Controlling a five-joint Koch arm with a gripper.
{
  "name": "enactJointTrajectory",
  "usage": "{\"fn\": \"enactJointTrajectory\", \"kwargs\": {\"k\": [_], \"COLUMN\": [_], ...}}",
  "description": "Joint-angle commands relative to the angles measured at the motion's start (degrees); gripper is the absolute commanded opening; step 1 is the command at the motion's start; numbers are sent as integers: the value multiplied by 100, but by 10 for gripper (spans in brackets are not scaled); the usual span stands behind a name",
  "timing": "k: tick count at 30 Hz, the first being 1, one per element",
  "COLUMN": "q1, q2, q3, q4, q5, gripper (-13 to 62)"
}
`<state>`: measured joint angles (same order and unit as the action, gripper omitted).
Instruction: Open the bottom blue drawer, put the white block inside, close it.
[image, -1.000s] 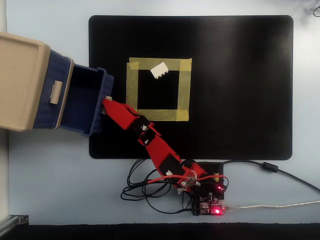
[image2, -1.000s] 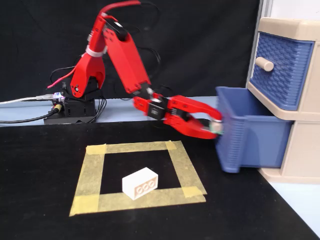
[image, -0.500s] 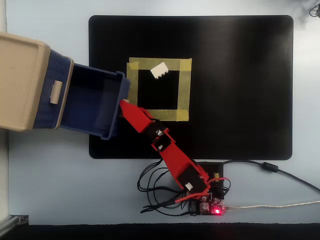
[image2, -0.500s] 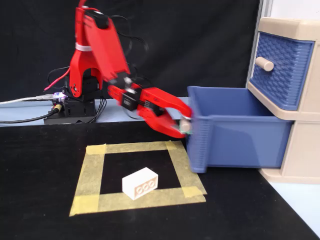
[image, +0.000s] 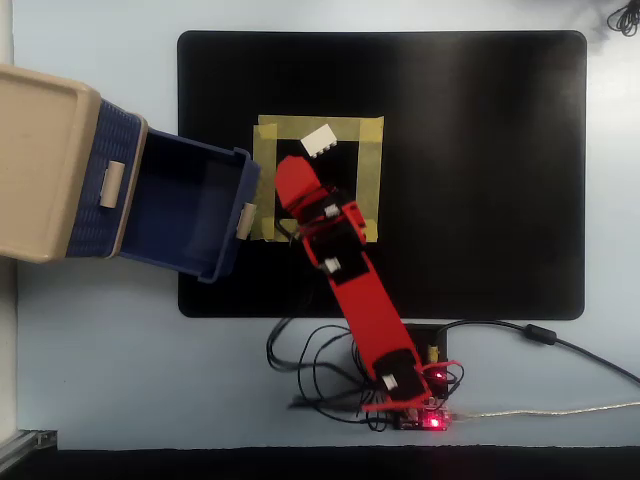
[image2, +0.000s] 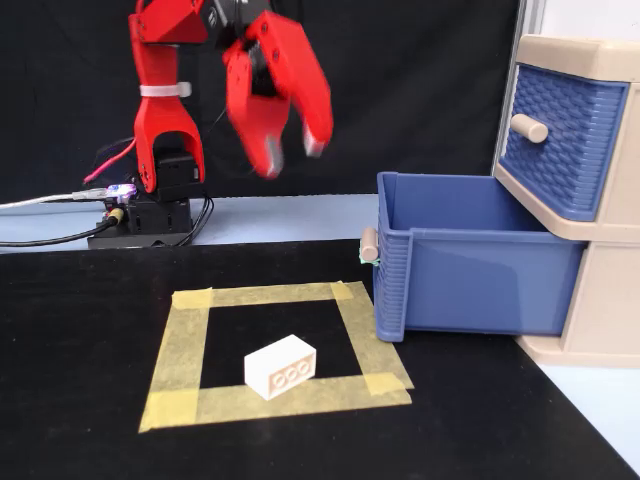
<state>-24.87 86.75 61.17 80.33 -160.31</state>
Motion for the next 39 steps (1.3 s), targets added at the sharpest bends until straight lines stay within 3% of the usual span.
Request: {"fn": "enactJointTrajectory", "kwargs": {"k": [1, 7, 12, 30, 33, 36, 39], "q1": [53, 422, 431, 457, 527, 677, 782], "q2": [-791, -2514, -3287, -4623, -4623, -4526, -3867], "q3": [-686, -2760, -3647, -3779, -3744, -3771, -3823], "q4": [378, 1134, 1134, 1151, 1248, 1600, 2030], "q5": [44, 44, 0, 105, 220, 299, 606], "gripper": [339, 338, 339, 327, 214, -76, -79]}}
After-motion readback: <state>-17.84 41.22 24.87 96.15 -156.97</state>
